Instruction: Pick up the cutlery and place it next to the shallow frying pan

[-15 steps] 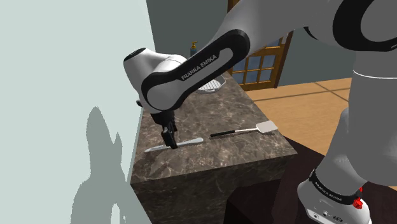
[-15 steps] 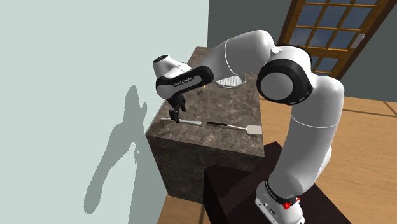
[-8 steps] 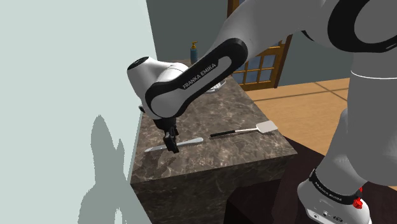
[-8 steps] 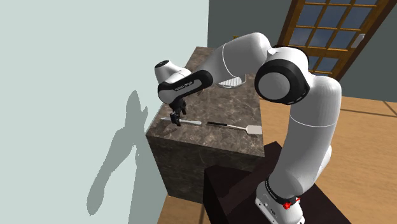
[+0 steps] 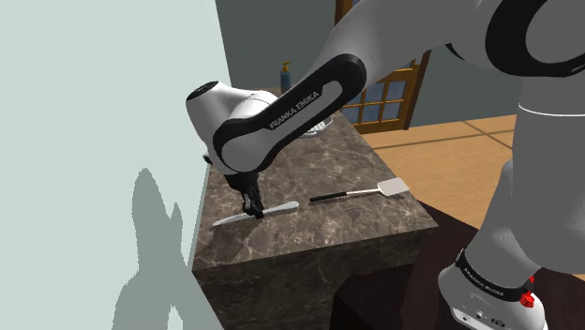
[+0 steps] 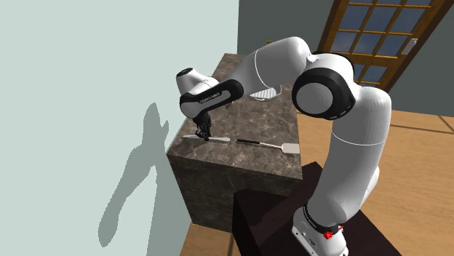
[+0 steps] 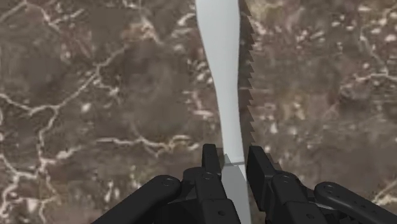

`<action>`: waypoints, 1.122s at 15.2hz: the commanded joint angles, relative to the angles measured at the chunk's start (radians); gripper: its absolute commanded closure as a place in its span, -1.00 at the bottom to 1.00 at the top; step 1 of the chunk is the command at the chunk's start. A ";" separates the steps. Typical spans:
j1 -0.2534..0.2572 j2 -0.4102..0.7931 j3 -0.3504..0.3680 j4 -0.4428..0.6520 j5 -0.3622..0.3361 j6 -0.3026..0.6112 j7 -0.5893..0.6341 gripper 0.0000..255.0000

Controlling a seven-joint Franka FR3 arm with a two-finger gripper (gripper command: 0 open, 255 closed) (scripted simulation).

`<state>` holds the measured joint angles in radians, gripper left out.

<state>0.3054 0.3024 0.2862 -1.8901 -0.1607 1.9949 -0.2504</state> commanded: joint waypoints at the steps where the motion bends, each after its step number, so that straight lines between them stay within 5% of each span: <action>1: -0.002 0.004 -0.003 -0.006 -0.001 0.000 0.000 1.00; 17: -0.006 -0.051 0.004 0.059 0.021 -0.116 -0.020 1.00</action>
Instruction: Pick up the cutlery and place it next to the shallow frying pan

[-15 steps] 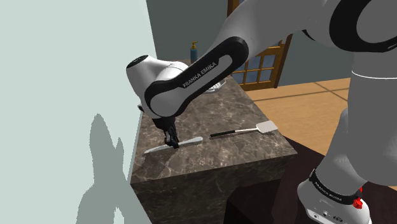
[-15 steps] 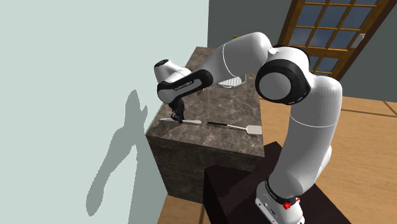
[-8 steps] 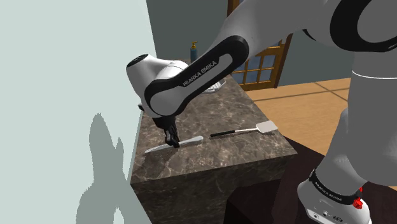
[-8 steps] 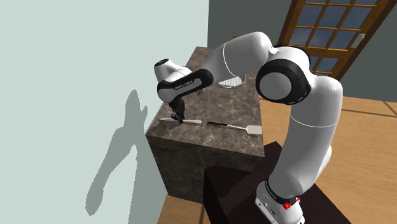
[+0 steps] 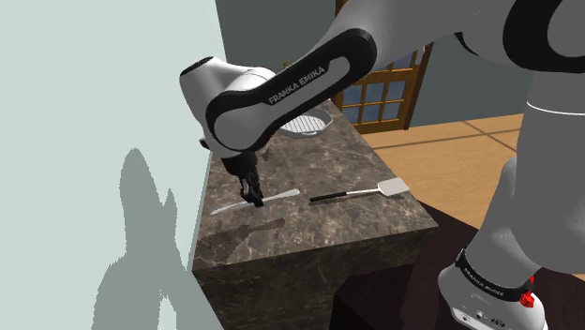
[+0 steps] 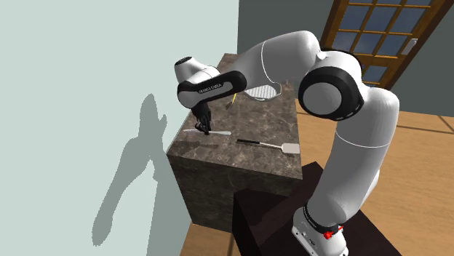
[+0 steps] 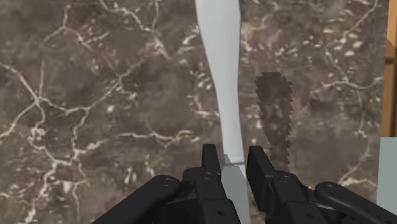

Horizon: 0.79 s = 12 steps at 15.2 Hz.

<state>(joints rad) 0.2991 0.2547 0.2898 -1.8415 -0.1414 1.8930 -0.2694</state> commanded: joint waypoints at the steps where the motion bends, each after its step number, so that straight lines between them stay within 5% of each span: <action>1: 0.000 -0.008 0.001 0.017 0.004 -0.026 -0.003 1.00; 12: 0.000 -0.048 0.006 0.114 0.019 -0.159 -0.020 1.00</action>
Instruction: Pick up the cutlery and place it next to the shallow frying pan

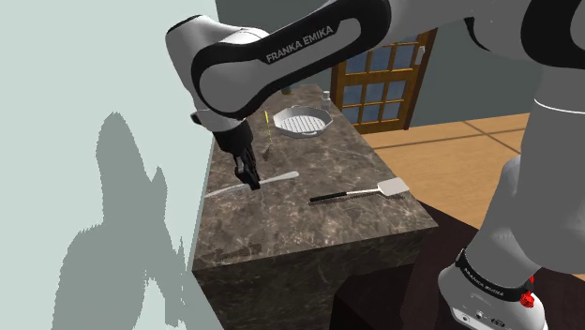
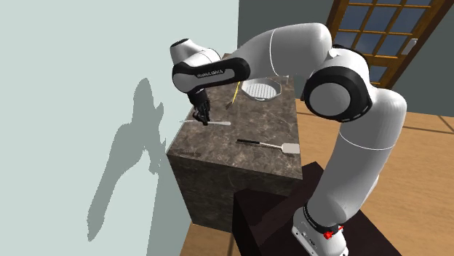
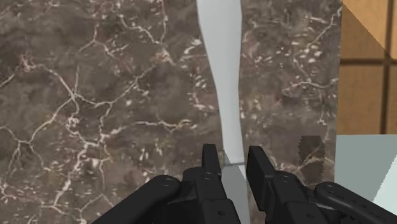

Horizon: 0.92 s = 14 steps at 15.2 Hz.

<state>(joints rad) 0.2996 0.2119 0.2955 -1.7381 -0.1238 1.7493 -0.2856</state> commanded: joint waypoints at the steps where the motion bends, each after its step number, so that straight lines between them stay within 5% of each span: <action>1: -0.015 -0.017 -0.009 -0.005 0.002 -0.010 -0.026 1.00; 14: -0.187 -0.084 -0.137 -0.091 -0.017 0.043 -0.316 1.00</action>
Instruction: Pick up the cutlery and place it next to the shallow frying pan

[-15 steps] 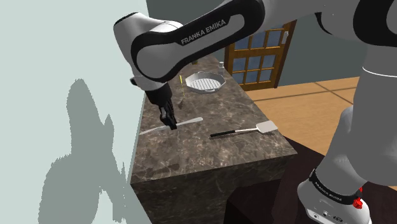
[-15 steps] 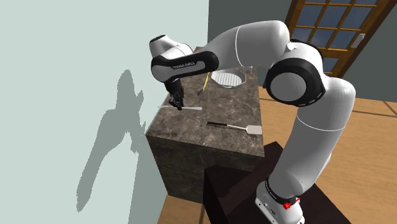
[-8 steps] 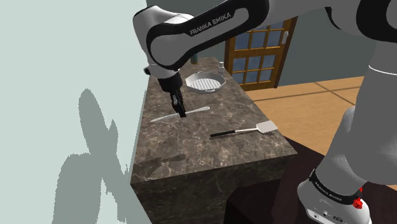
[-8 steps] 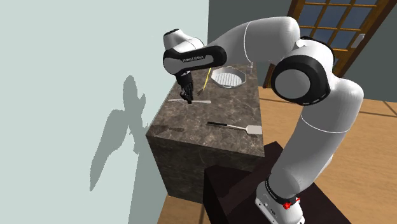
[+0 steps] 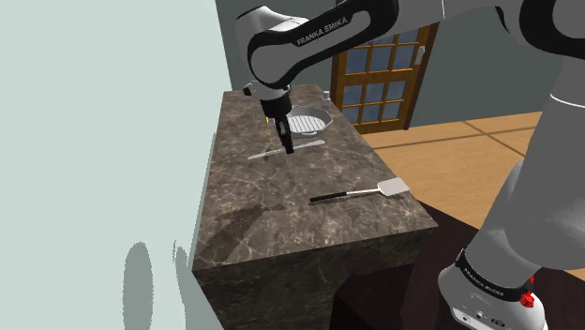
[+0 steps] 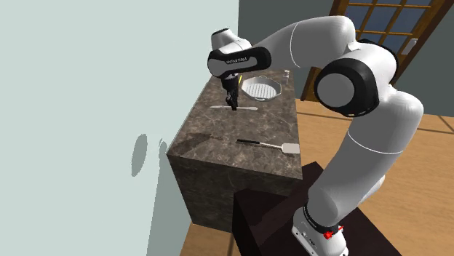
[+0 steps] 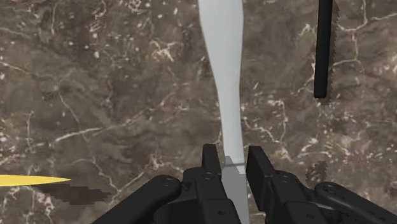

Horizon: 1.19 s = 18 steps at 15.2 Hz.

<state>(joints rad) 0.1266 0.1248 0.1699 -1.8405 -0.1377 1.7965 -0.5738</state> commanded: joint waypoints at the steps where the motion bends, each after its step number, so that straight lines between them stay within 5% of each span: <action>1: -0.027 0.005 -0.022 0.013 -0.006 -0.002 -0.049 1.00; 9: -0.127 0.050 -0.102 0.070 -0.026 0.010 -0.223 1.00; 18: -0.128 0.082 -0.103 -0.009 -0.034 0.120 -0.206 1.00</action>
<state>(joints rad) -0.0013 0.2026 0.0665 -1.8370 -0.1707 1.9000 -0.7828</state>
